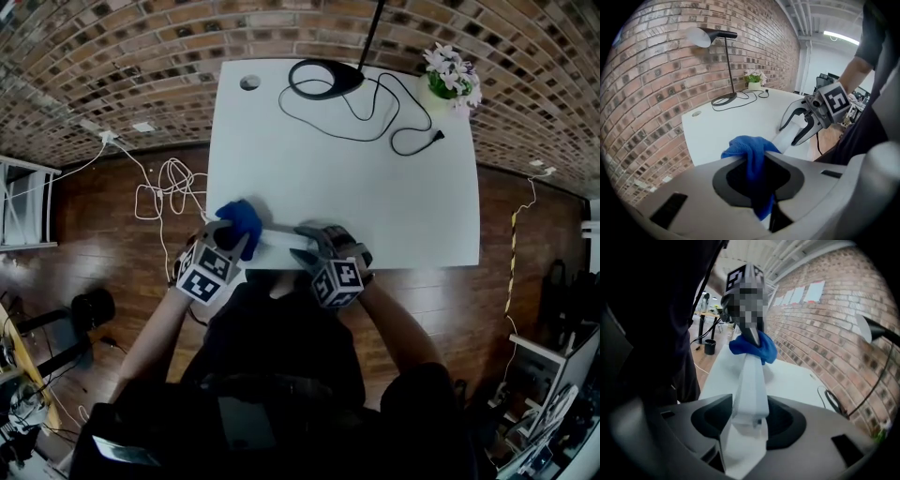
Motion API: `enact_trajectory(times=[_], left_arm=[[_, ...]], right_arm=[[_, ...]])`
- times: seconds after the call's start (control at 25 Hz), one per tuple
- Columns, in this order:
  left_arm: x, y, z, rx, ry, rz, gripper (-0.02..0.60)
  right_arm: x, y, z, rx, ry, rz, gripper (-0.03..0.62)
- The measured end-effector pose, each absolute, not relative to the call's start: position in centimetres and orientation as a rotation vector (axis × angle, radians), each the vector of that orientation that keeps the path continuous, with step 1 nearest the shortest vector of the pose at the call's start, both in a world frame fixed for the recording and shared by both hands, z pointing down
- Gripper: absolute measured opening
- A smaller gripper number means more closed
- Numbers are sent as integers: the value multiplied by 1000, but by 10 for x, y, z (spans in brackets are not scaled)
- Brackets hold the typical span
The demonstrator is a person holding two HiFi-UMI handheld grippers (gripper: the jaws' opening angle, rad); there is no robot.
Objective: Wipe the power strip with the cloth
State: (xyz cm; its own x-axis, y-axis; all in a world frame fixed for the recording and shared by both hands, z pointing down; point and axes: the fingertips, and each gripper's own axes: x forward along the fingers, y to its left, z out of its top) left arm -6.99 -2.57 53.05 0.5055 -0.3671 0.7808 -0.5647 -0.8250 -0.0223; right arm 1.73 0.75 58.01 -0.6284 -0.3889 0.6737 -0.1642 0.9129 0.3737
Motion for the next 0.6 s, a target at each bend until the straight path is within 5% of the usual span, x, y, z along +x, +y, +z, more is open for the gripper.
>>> enact_trajectory(times=[0.16,0.36,0.4,0.6], left_arm=[[-74,-23,531,2588,-822,1248,63],[-71,-25,533,2561,-814,1217,63],[-71,-25,533,2554,-802,1212,63],[-76,-37,512,2434,-770,1018,69]], right_arm=[[25,12,579,420,-2252,-284,186],[6,11,567,402,-2331,-138,220],[1,10,566,390,-2327,-135,164],[3,-15,556,442,-2141,-568,163]])
